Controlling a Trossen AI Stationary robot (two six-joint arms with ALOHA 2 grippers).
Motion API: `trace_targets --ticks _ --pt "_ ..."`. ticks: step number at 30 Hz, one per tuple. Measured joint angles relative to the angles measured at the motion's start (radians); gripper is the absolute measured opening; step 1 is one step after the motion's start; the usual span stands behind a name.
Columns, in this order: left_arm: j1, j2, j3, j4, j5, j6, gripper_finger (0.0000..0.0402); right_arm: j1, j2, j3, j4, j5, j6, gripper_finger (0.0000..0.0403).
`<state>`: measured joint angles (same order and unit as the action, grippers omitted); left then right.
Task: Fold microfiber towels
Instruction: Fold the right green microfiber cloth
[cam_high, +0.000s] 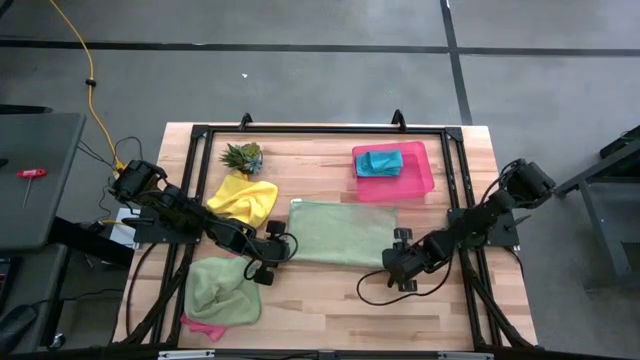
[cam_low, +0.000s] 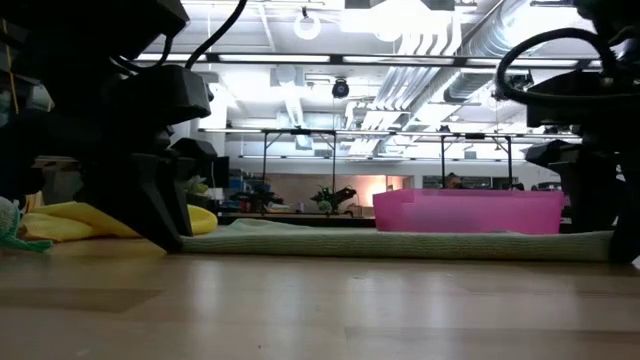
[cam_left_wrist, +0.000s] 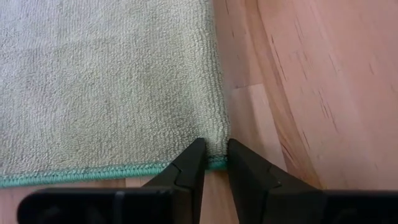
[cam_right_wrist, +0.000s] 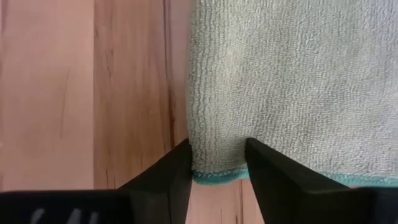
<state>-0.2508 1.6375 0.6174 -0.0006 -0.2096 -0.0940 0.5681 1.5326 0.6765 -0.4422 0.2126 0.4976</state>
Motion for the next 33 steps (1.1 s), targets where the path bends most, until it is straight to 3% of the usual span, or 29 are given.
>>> trace_targets --ticks 11,21,33 --pt "0.000 0.001 0.000 -0.001 0.000 -0.035 0.0055 0.014 -0.012 -0.001 -0.006 0.006 0.132 0.0115" --pt "0.001 0.000 -0.001 0.005 0.006 -0.037 0.0055 0.015 -0.042 0.076 -0.066 -0.011 0.132 0.0115" --pt "0.001 0.001 0.000 0.006 0.008 -0.037 0.0055 0.015 -0.039 0.064 -0.065 -0.030 0.178 0.0115"
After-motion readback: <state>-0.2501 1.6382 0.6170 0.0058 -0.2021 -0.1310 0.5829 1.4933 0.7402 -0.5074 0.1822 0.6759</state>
